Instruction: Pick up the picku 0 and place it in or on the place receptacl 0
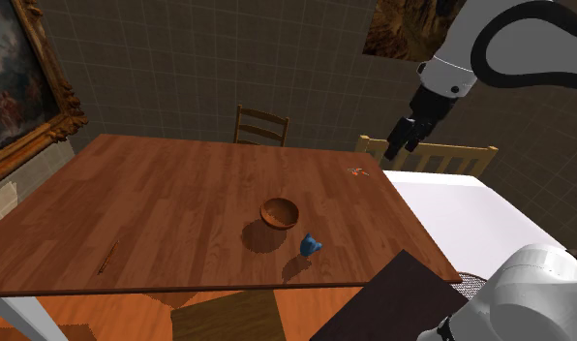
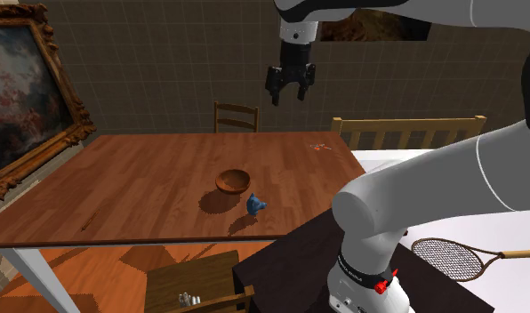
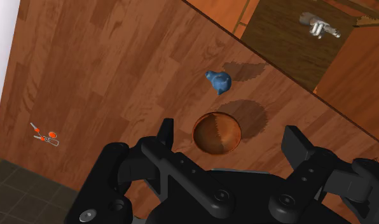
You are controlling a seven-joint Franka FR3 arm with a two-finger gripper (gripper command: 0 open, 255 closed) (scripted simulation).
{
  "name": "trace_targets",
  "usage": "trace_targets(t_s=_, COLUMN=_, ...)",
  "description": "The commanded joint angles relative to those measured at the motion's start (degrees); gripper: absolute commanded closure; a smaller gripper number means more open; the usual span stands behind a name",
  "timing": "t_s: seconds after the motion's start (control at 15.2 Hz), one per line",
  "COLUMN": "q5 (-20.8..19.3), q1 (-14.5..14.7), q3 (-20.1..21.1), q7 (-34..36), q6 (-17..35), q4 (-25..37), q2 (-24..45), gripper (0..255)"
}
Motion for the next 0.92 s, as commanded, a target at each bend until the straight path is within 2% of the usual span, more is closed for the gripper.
trace_targets(t_s=0.0, q5=0.0, q1=0.0, q3=0.0, q7=0.0, q6=0.0, q4=0.0, q2=0.0, gripper=0)
trace_targets(t_s=0.46, q5=0.79, q1=-0.18, q3=1.53, q7=3.47, q6=13.13, q4=-7.99, q2=6.63, gripper=0)
trace_targets(t_s=0.86, q5=1.34, q1=-0.26, q3=2.81, q7=6.44, q6=25.0, q4=-12.01, q2=15.76, gripper=0)
